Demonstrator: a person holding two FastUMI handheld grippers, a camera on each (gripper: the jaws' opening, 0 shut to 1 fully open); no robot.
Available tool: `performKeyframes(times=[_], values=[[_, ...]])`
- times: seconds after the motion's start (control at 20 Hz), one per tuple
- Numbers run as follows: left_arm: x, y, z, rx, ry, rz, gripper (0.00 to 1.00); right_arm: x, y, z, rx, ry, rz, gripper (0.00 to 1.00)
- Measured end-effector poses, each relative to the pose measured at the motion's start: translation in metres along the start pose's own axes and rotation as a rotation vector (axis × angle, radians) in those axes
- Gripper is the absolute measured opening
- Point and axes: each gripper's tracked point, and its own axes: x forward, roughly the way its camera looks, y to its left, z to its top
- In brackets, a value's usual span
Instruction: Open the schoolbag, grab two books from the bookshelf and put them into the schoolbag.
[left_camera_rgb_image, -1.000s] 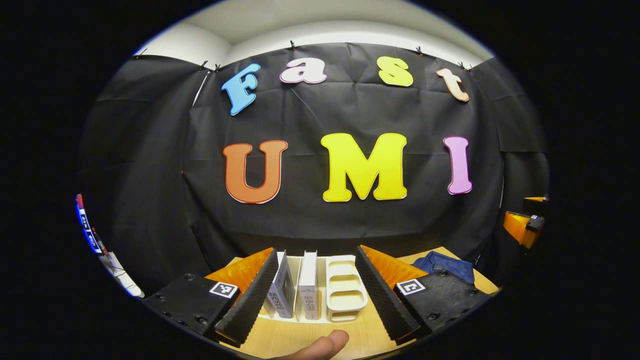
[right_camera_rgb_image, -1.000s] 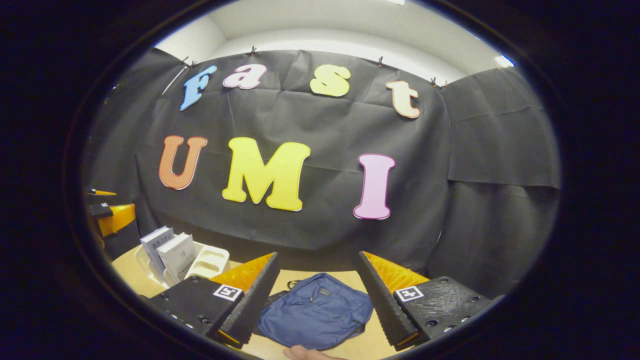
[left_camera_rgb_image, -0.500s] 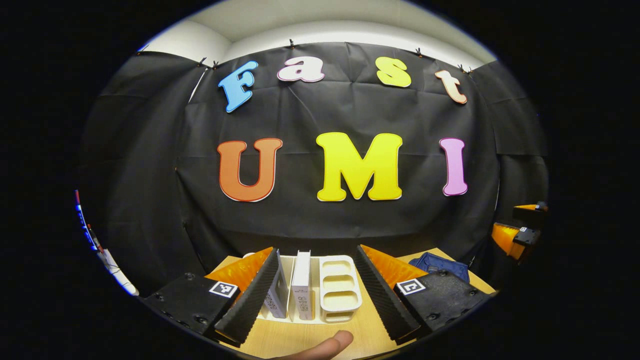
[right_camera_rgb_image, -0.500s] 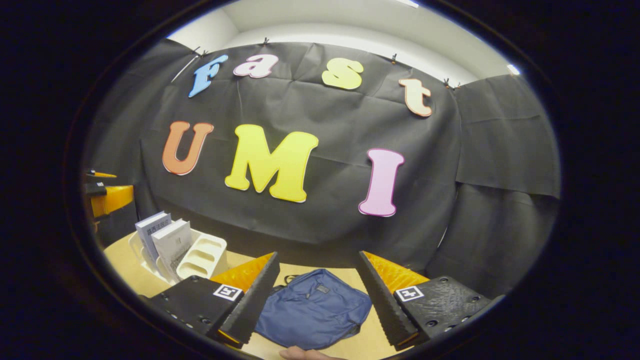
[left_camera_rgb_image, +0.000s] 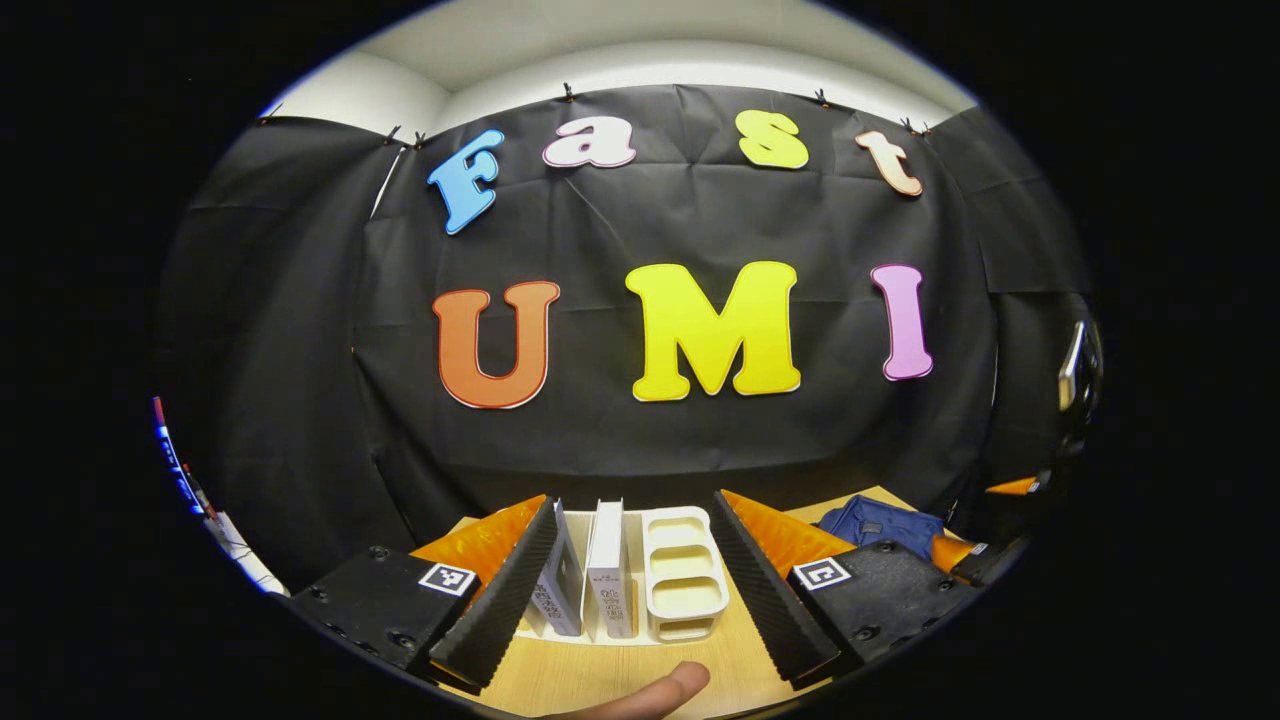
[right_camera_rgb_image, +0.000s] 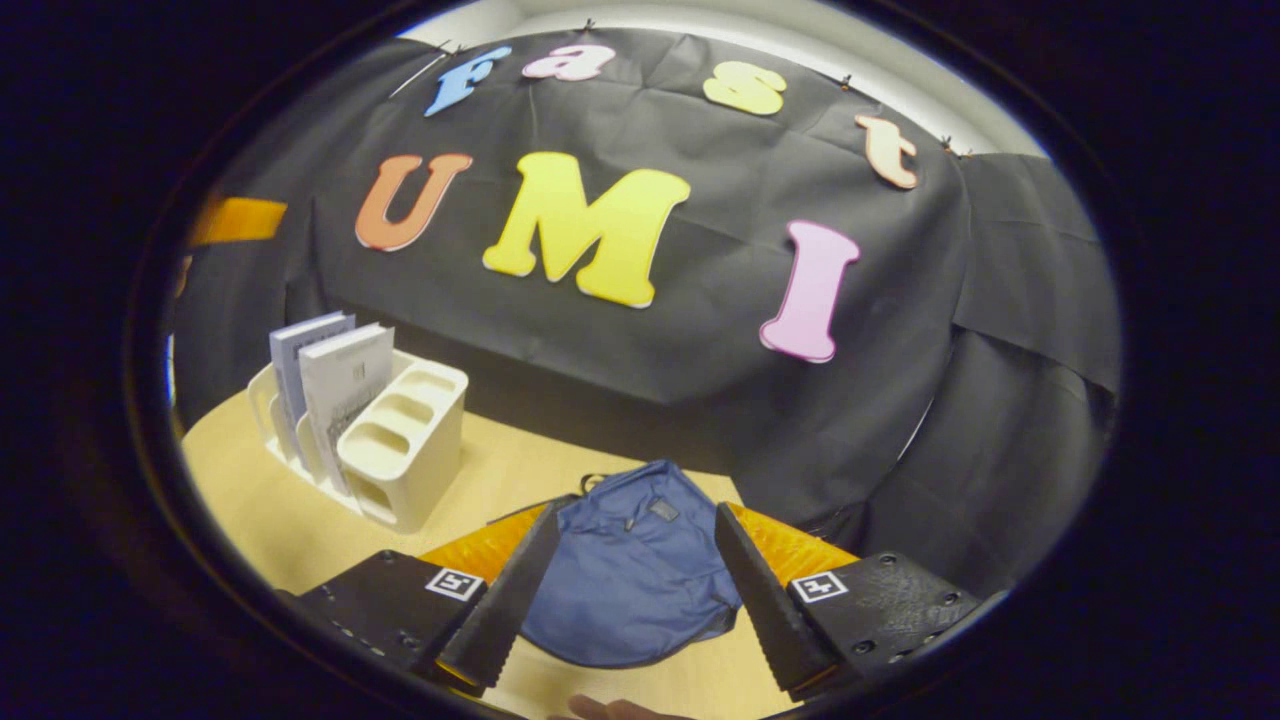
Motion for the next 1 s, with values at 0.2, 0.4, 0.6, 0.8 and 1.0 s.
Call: performKeyframes(times=[0.2,0.4,0.6,0.8,1.0], values=[[-0.008,0.003,-0.005,0.026,0.002,0.01,0.99,0.019,0.032,-0.059,-0.052,0.131,0.056,0.95],[-0.015,0.011,-0.017,0.007,0.036,0.033,0.99,0.029,0.068,-0.099,-0.134,0.226,0.117,0.99],[-0.023,0.021,-0.025,0.019,0.051,0.06,0.99,0.039,0.102,-0.141,-0.193,0.33,0.161,0.99],[-0.035,0.033,-0.039,0.033,0.082,0.091,0.99,0.056,0.118,-0.171,-0.31,0.399,0.146,0.94],[-0.046,0.048,-0.05,0.033,0.11,0.129,0.99,0.074,0.117,-0.18,-0.474,0.428,0.046,0.94]])
